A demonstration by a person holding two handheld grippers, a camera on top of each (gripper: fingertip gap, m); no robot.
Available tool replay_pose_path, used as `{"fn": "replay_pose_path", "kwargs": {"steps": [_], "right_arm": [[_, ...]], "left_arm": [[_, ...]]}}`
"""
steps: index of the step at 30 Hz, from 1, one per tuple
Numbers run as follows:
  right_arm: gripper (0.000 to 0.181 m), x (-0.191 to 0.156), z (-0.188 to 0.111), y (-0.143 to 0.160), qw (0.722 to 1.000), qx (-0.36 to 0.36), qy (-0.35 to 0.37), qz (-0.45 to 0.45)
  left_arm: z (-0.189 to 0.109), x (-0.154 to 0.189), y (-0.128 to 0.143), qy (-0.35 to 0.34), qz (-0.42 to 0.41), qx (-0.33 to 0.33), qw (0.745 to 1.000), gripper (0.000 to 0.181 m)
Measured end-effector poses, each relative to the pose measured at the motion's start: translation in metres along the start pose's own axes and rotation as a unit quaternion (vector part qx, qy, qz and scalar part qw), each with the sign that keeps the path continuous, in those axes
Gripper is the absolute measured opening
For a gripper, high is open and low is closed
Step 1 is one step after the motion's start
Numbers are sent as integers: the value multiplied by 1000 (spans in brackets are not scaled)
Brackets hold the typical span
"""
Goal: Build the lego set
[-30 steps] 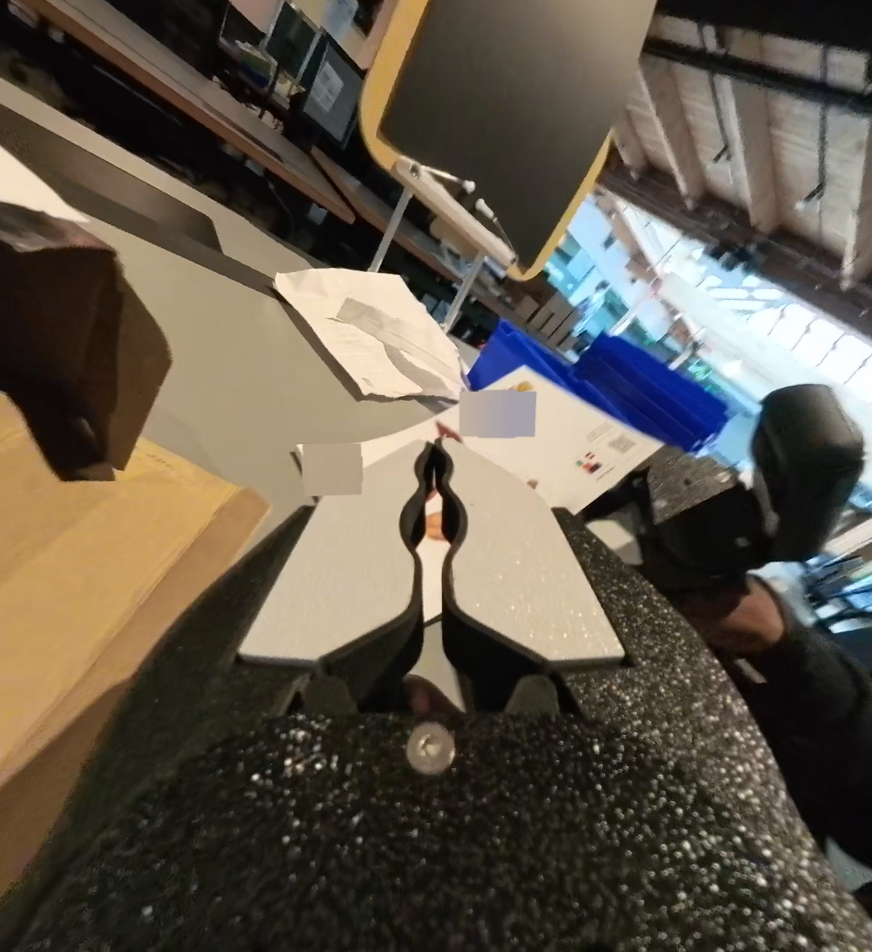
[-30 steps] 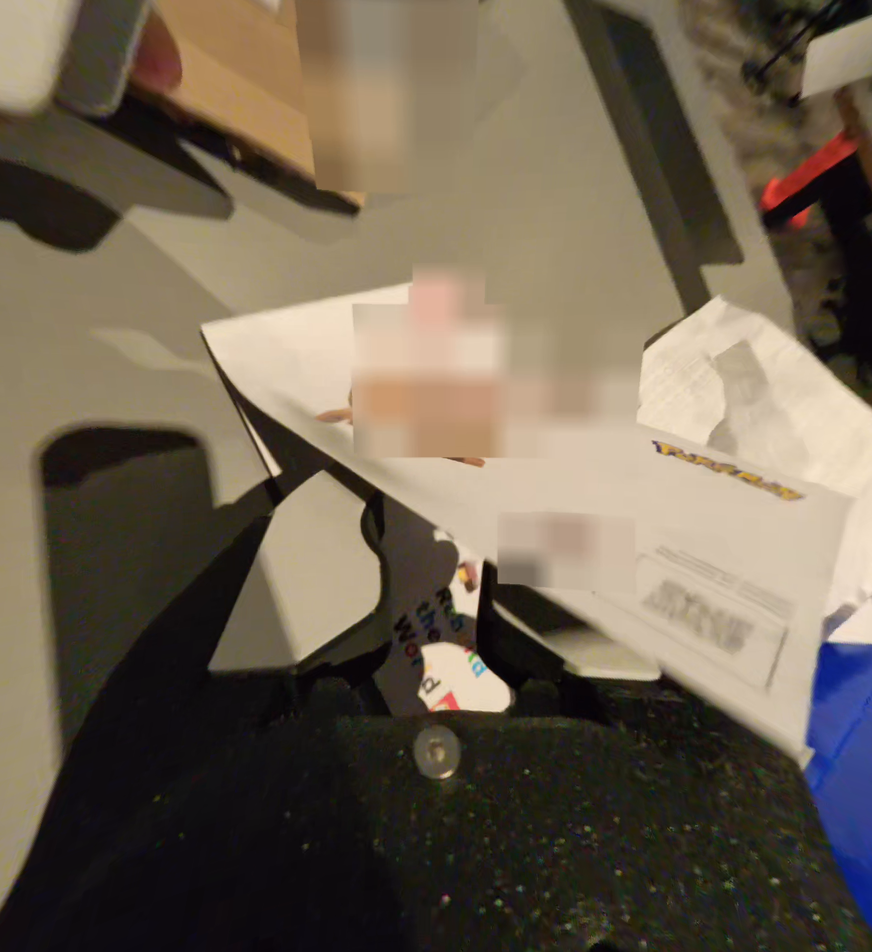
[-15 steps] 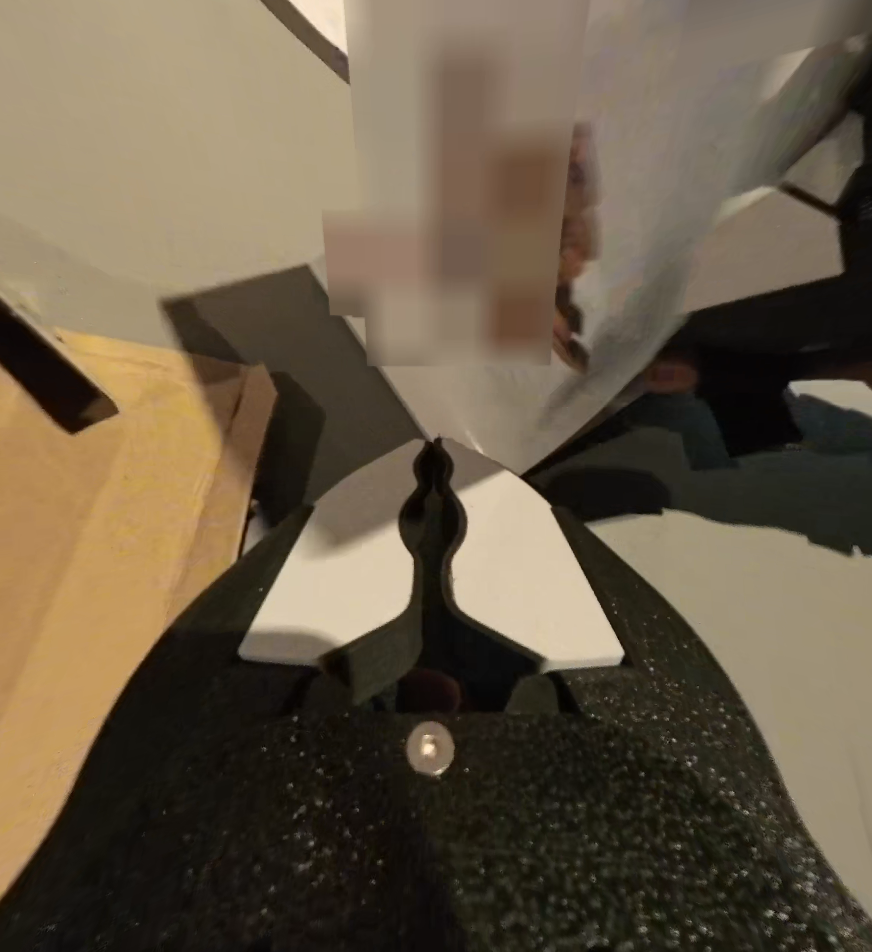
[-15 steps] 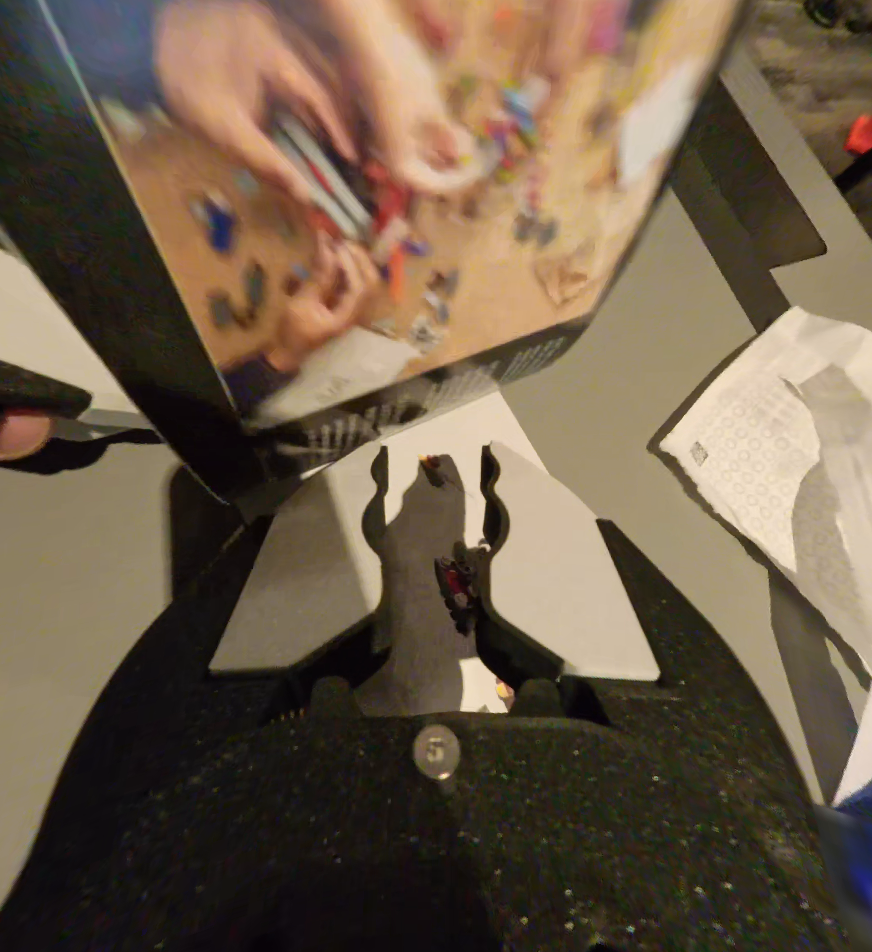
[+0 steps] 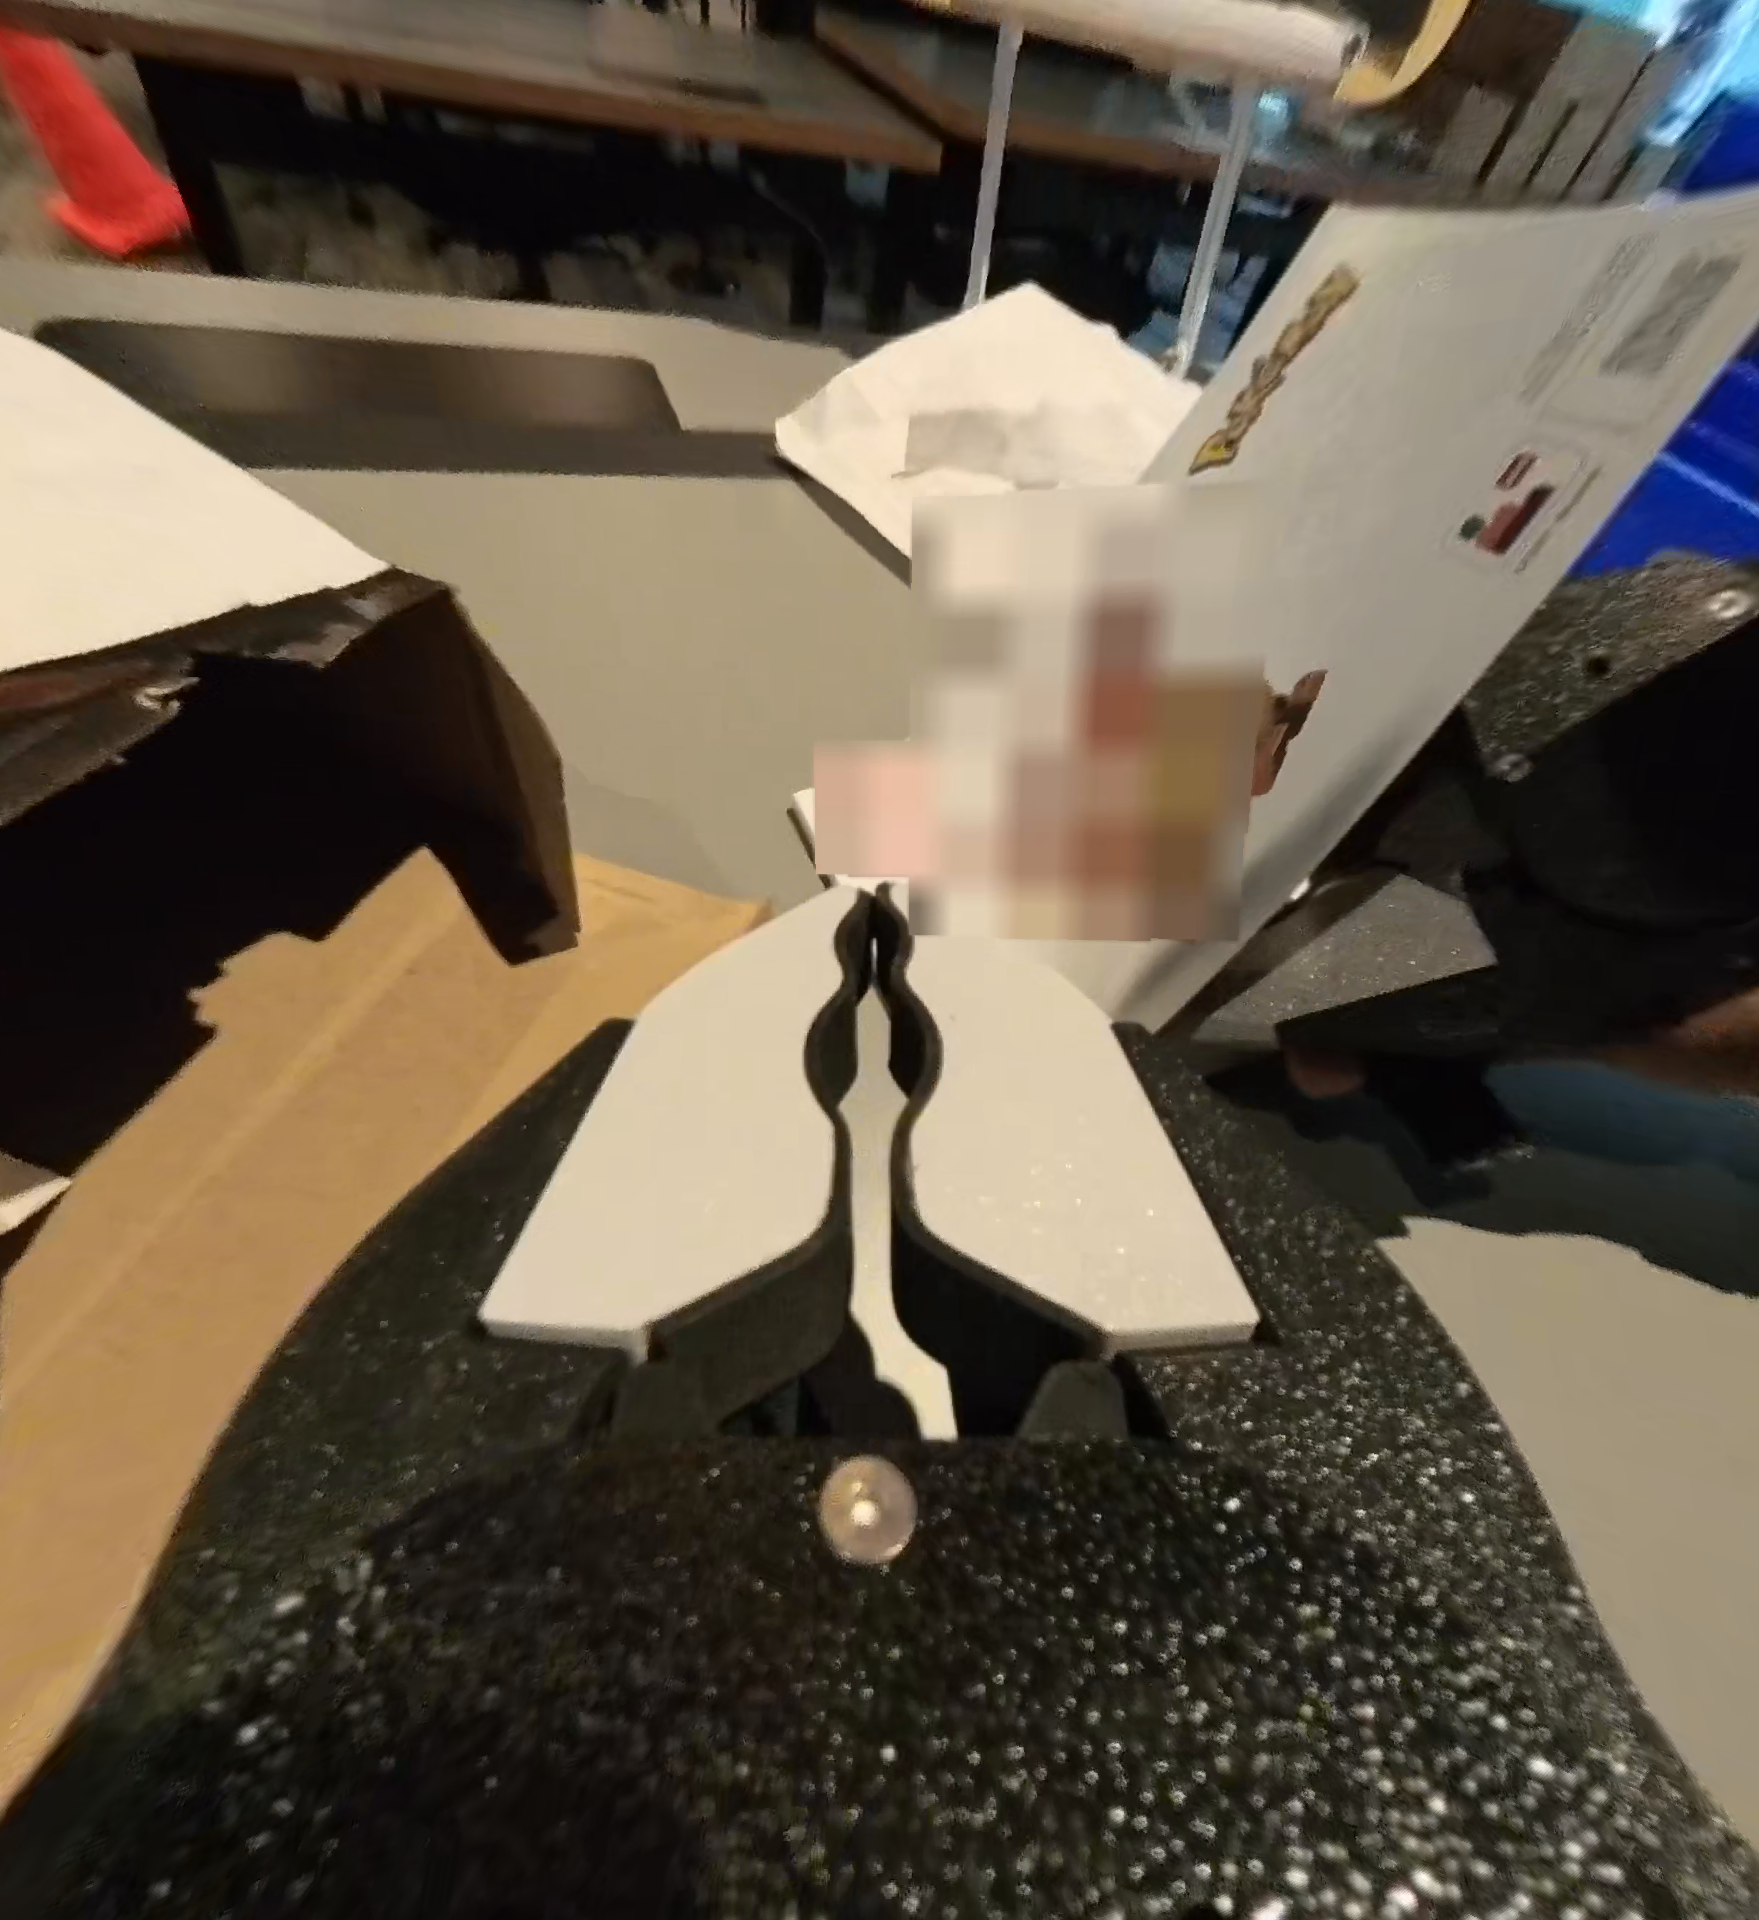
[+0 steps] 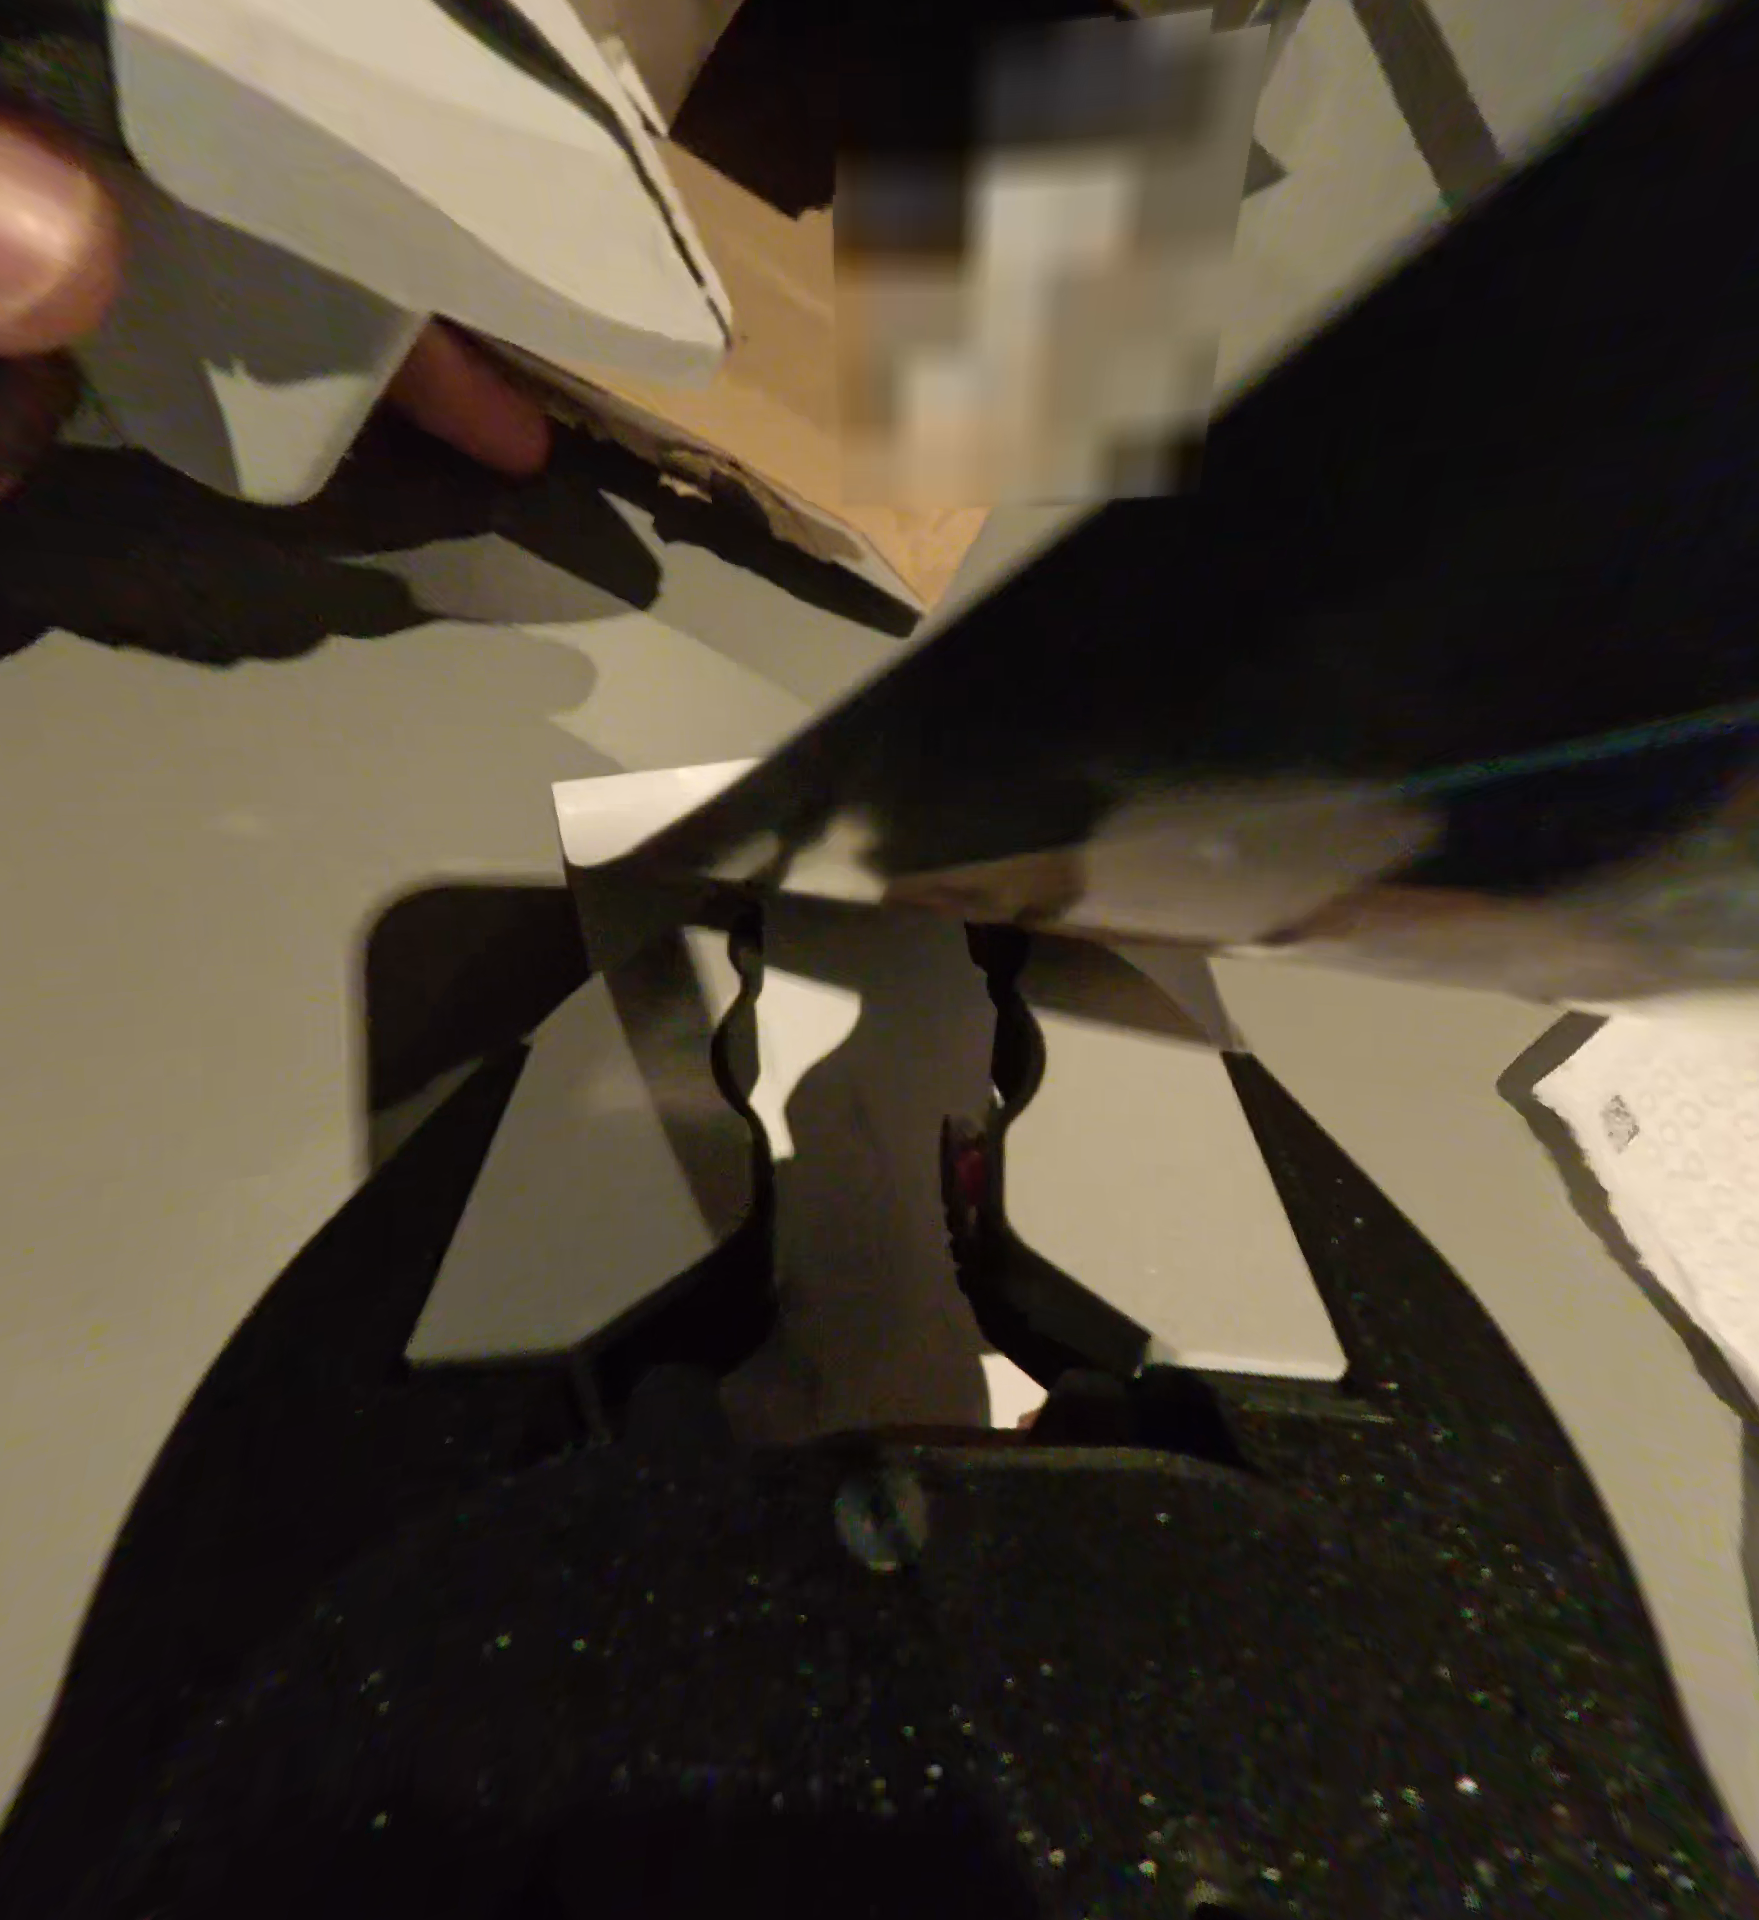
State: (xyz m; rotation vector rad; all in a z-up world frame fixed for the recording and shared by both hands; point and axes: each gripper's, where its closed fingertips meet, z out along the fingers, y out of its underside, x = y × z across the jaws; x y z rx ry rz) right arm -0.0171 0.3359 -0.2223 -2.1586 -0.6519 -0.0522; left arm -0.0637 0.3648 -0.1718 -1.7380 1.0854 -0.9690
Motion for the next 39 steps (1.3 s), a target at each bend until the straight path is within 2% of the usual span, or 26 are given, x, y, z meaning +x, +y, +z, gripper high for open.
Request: {"fn": "replay_pose_path", "kwargs": {"steps": [3, 7, 11, 14, 17, 22, 23, 26, 29, 34, 36, 39], "right_arm": [[43, 0, -1, 1, 1000, 0, -5, -3], [44, 2, -2, 0, 1000, -3, 4, -19], [44, 8, -8, -13, 999, 6, 21, -48], [44, 8, -8, -23, 998, 12, 24, -62], [43, 6, -2, -30, 997, 12, 26, -72], [44, 3, 9, -39, 996, 6, 18, -86], [44, 2, 11, -40, 996, 4, 16, -89], [45, 0, 16, -41, 995, -6, 10, -100], [46, -1, 18, -44, 994, -12, 11, -111], [46, -3, 18, -45, 994, -10, 9, -112], [46, -3, 18, -44, 994, -10, 9, -112], [46, -3, 15, -38, 993, -17, 8, -117]], "left_arm": [[-3, -4, 1, -3, -5, 16, 1000, 0], [-10, -13, -5, 13, -72, 47, 996, 0], [-14, -24, -7, 35, -146, 61, 987, 0], [-15, -27, -7, 53, -164, 60, 983, 0], [-17, -21, -9, 71, -144, 61, 985, 0], [-30, -13, -24, 72, -41, 89, 993, 1], [-34, -13, -28, 66, -25, 97, 993, 12], [-44, -3, -41, 88, 1, 116, 989, 24], [-42, 9, -45, 102, 21, 93, 990, 36], [-23, 11, -38, 48, 90, 50, 994, 37], [-19, 11, -40, 41, 82, 55, 994, 30], [-16, 6, -45, 30, 47, 73, 996, 0]]}}
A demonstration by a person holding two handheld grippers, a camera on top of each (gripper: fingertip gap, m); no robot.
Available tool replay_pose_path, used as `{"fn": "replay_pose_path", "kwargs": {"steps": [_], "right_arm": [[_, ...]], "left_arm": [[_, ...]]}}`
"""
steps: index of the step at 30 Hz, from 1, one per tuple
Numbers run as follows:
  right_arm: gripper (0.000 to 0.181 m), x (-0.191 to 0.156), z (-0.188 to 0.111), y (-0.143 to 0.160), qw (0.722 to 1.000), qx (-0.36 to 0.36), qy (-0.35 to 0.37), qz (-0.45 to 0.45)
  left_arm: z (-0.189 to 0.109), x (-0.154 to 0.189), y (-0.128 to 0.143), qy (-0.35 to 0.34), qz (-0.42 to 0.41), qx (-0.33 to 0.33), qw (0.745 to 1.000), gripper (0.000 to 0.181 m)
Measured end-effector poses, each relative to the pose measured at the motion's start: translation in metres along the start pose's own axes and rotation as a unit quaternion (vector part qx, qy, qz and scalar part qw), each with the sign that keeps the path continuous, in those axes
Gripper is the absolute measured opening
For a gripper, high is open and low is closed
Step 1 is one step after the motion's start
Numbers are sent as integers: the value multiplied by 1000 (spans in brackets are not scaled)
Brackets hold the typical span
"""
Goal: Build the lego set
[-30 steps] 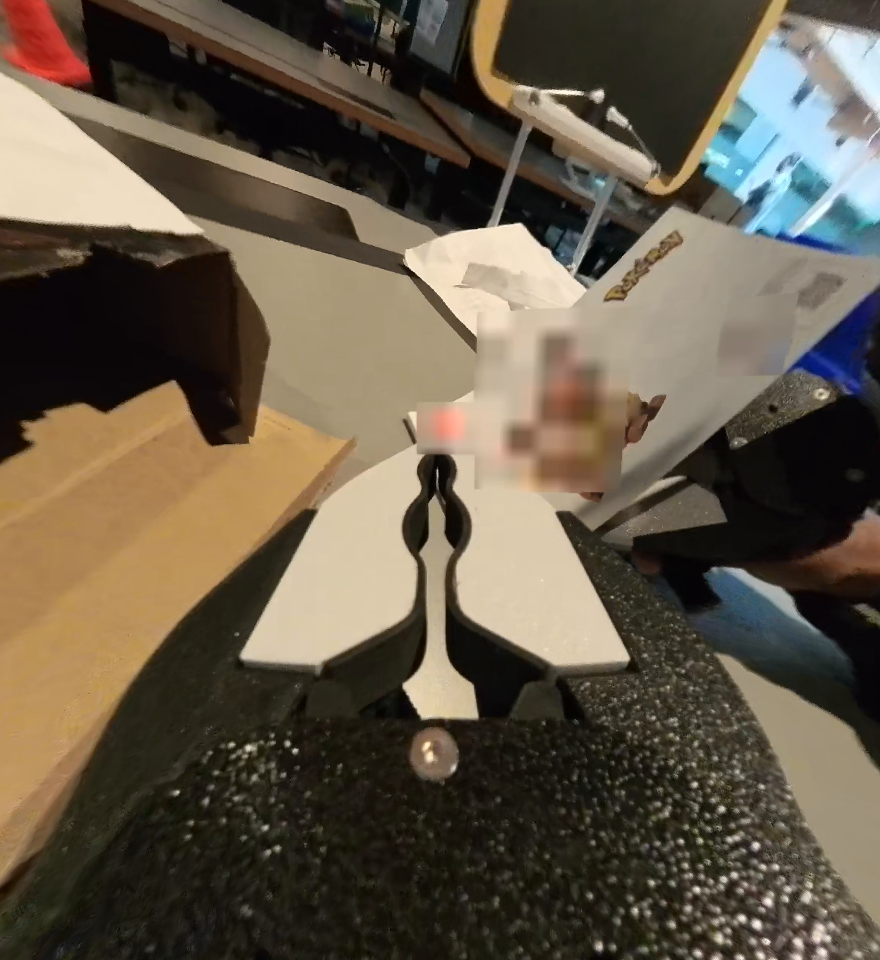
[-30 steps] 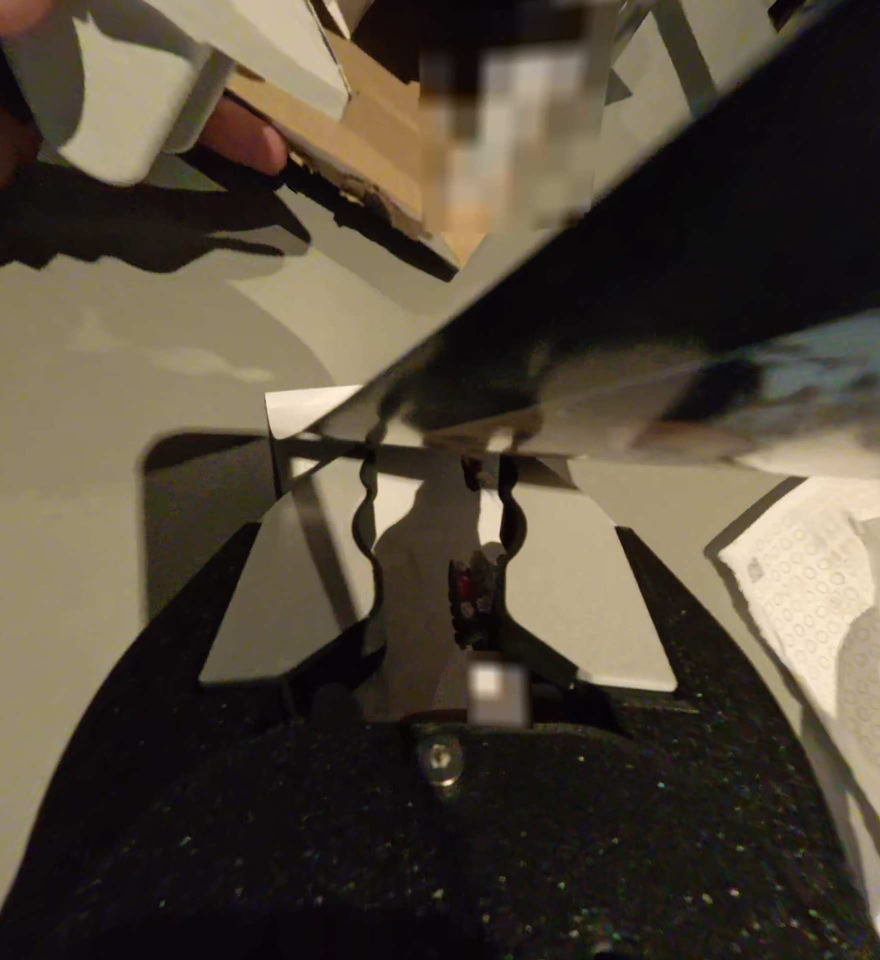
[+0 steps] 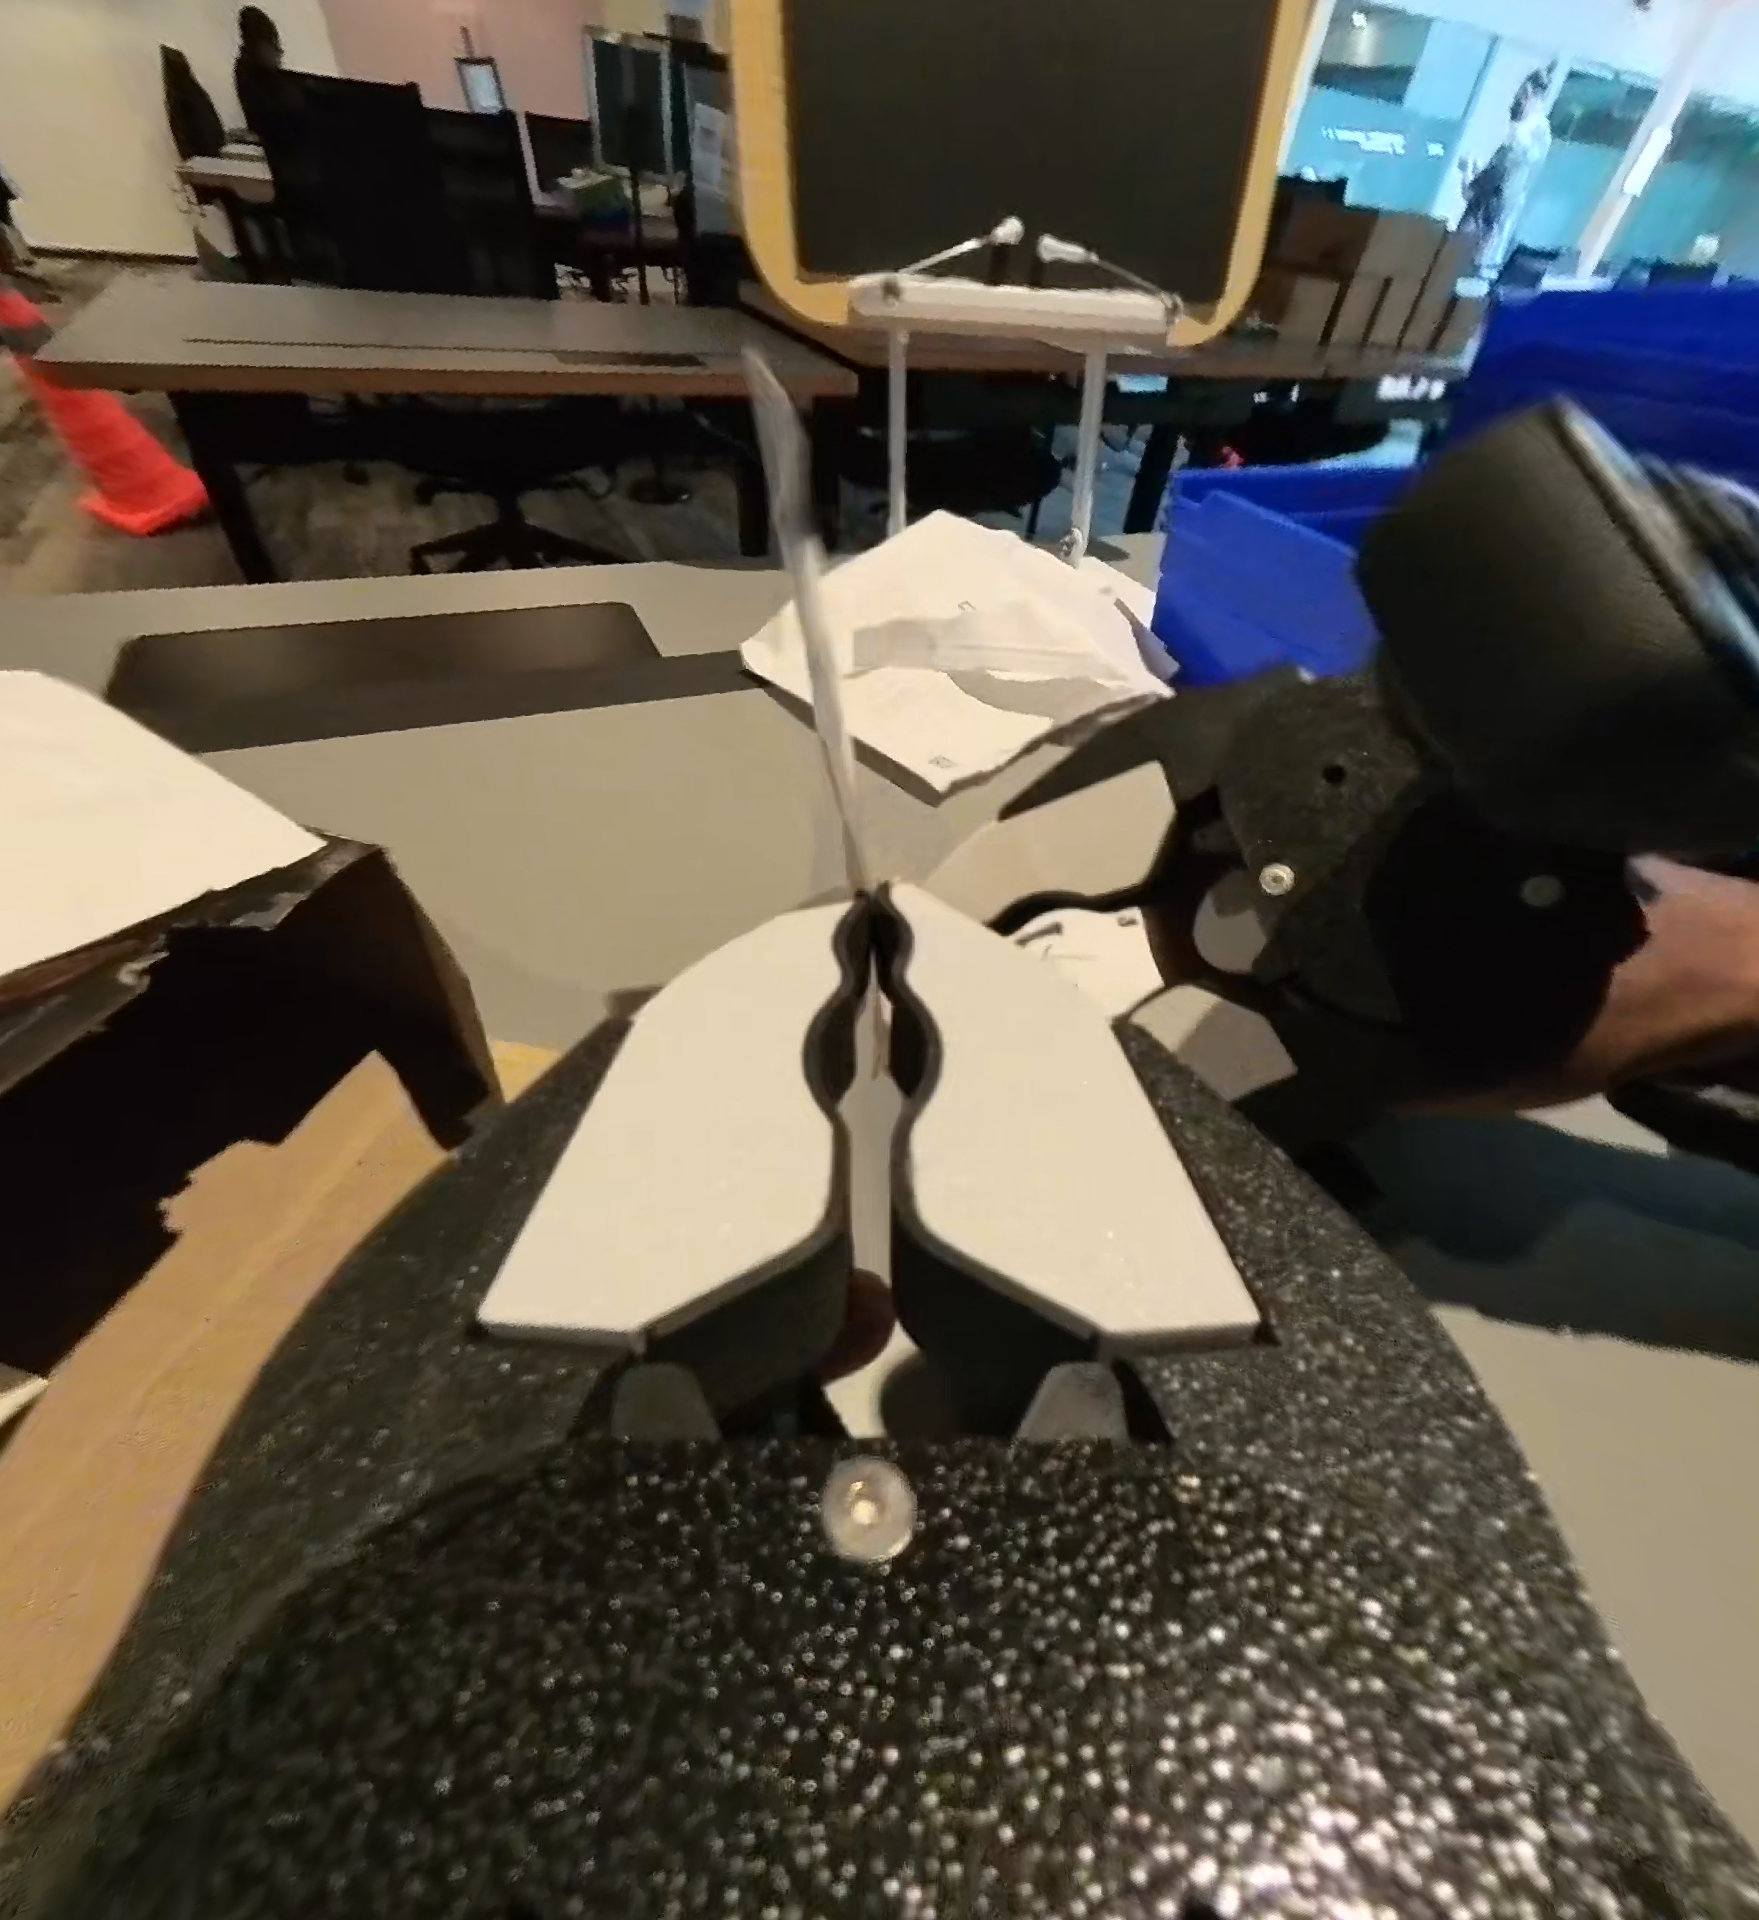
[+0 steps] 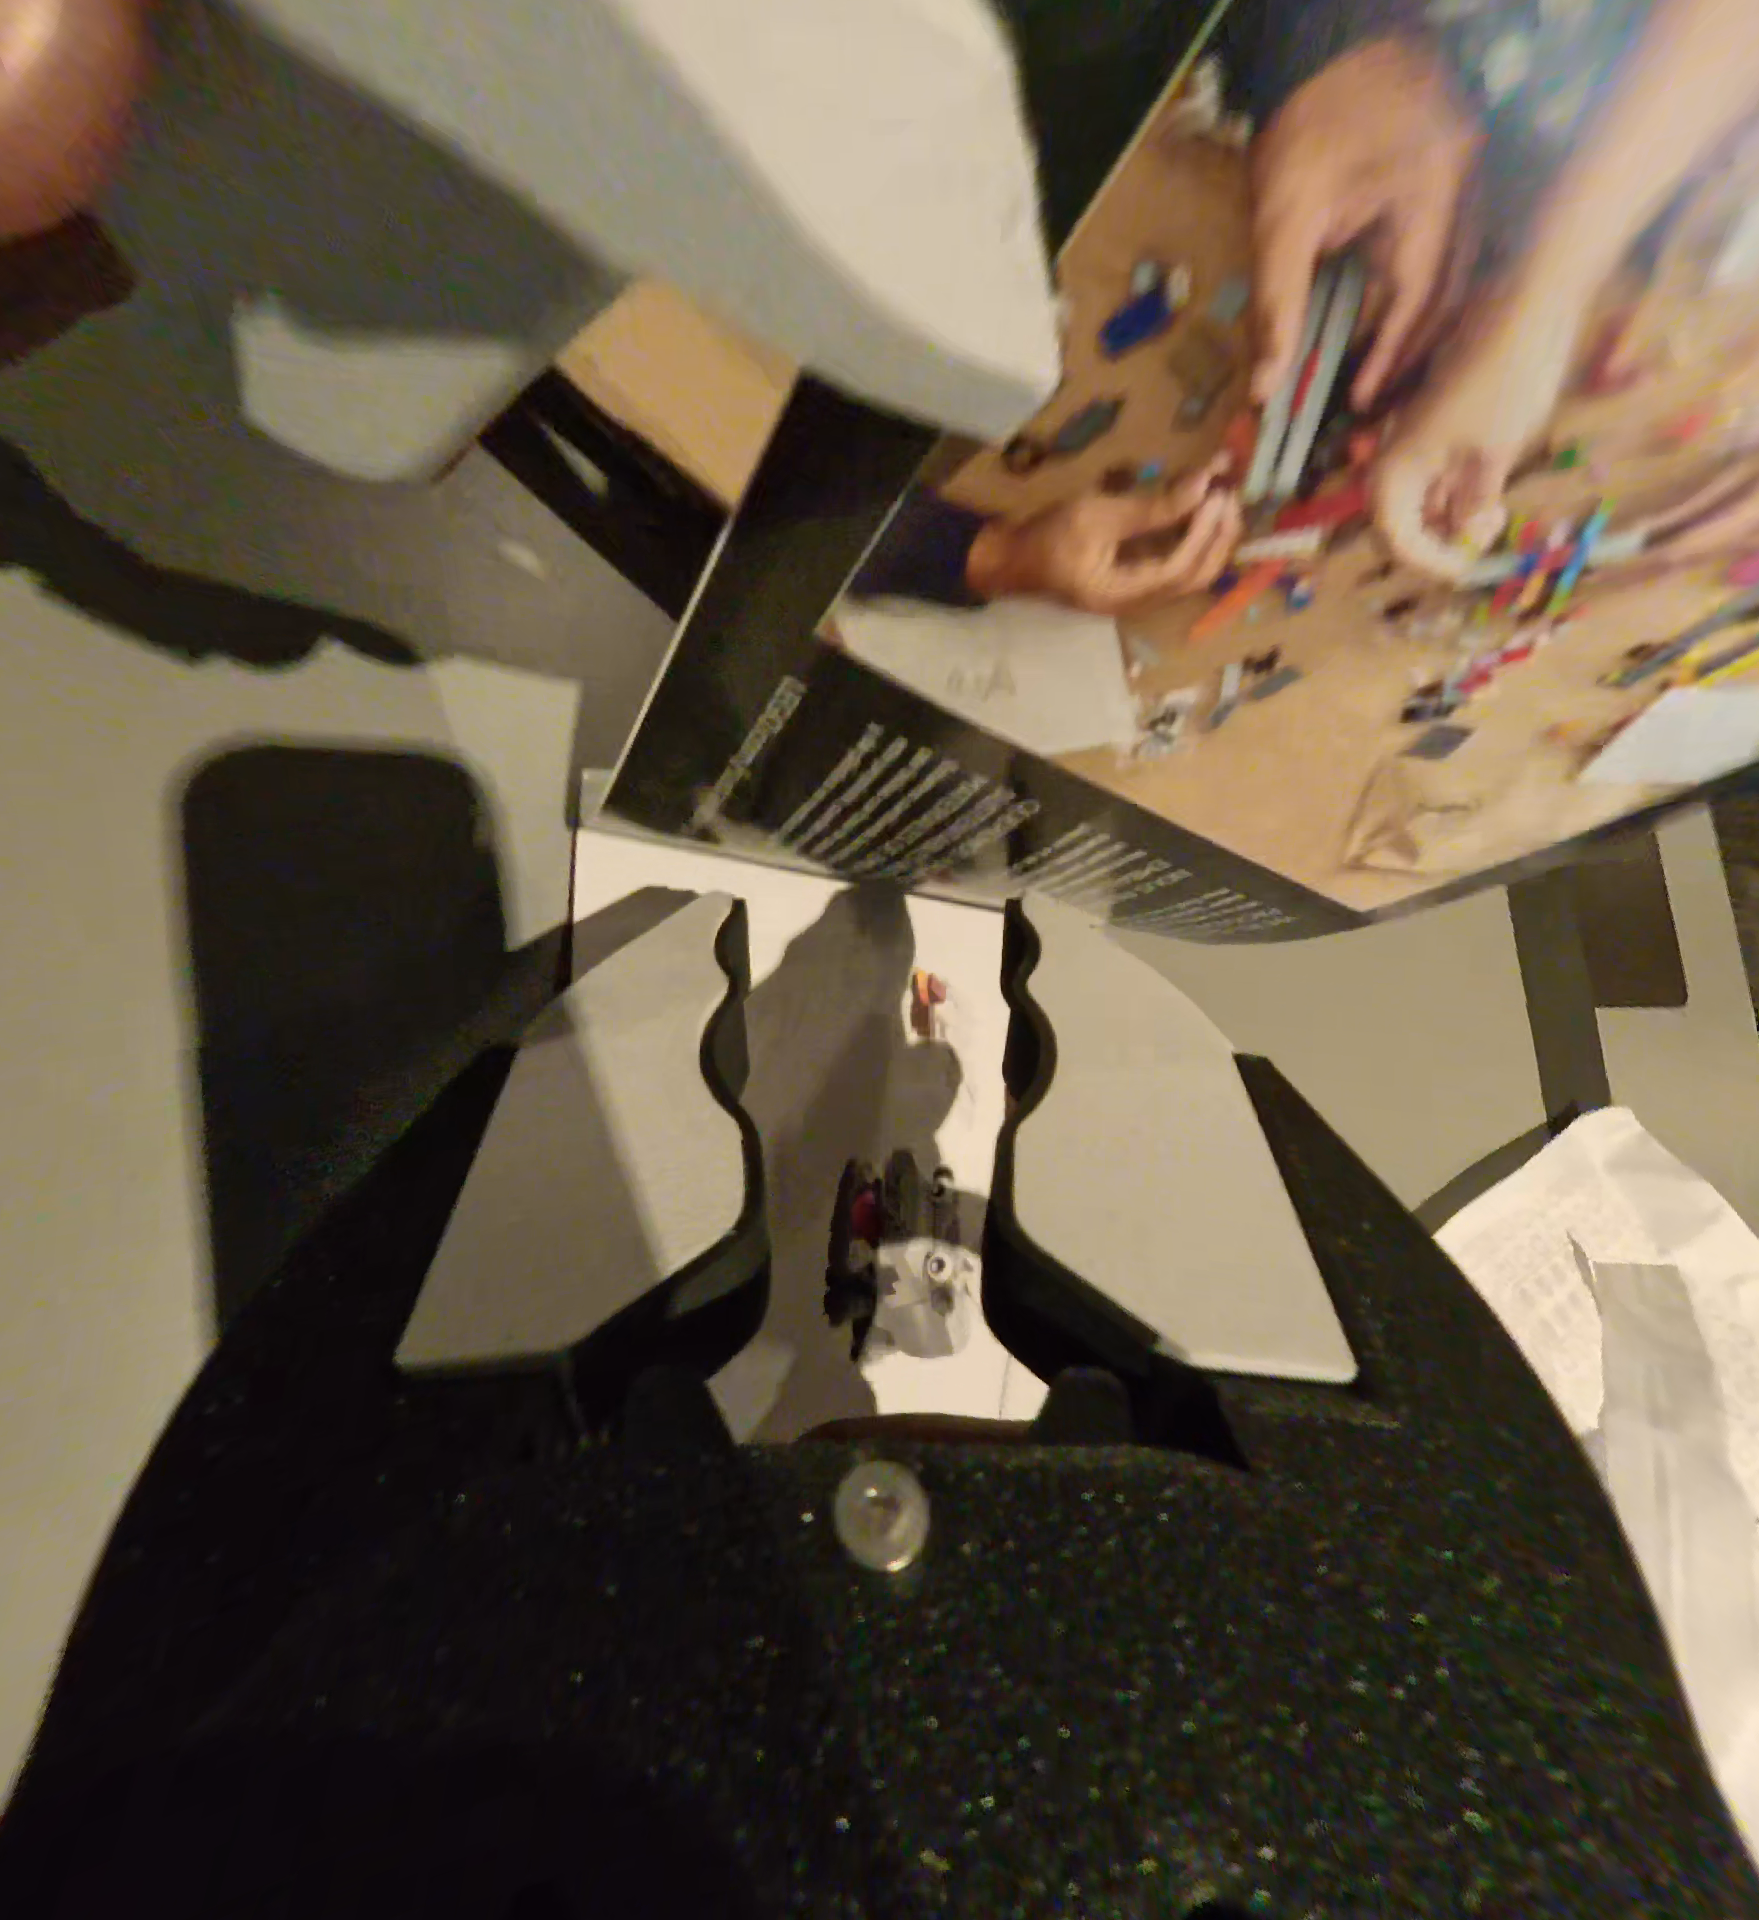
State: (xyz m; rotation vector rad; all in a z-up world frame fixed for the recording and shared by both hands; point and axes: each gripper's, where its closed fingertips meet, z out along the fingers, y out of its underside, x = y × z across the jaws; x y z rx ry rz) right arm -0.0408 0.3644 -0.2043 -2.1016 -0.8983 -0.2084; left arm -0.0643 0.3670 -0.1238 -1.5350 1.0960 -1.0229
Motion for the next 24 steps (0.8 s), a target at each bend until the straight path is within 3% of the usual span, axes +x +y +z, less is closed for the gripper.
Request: {"fn": "replay_pose_path", "kwargs": {"steps": [4, 8, 11, 15, 24], "right_arm": [[45, 2, -19, 41, 998, -65, 22, -7], [34, -12, -46, 79, 991, -102, -21, 86], [29, -29, -60, 87, 985, -113, -58, 119], [38, -51, -74, 94, 979, -134, -107, 115], [41, -44, -73, 100, 977, -143, -135, 85]], "left_arm": [[-2, -11, 2, 2, -100, 30, 995, 0], [-12, -23, 6, -2, -163, 63, 985, 0], [-16, -29, 12, 10, -232, 78, 970, 0], [-21, -28, 17, 50, -319, 87, 942, 0], [-28, -27, 22, 50, -311, 103, 944, 0]]}}
